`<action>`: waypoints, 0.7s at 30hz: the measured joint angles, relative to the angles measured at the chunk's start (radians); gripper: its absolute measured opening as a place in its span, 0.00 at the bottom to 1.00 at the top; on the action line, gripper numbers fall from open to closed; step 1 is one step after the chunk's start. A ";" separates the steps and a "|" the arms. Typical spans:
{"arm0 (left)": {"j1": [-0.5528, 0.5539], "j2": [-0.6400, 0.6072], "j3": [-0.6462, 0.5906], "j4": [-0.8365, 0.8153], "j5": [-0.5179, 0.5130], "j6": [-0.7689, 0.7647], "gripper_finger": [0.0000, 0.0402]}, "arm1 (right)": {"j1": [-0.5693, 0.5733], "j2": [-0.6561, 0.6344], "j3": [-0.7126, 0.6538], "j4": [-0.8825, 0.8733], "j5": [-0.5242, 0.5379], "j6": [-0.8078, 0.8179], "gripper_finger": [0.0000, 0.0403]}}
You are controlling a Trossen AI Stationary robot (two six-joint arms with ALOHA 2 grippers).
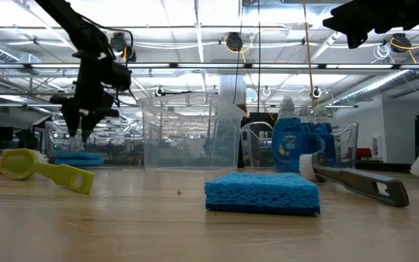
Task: Pick & Place Kitchen Sink Supplies
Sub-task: Put the blue sponge into the left transparent bin
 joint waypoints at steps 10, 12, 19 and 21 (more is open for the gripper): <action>-0.110 -0.298 0.000 0.000 0.139 -0.051 0.58 | 0.000 0.000 0.000 0.000 0.000 0.000 0.32; -0.154 -0.362 0.000 -0.003 0.224 -0.079 0.57 | 0.000 0.000 0.000 0.000 0.000 -0.001 0.32; -0.389 -0.529 0.000 0.001 0.399 -0.245 0.52 | 0.000 0.000 0.000 0.000 0.000 -0.004 0.32; -0.483 -0.555 0.000 0.001 0.399 -0.291 0.51 | 0.000 0.000 0.000 0.000 0.000 -0.008 0.32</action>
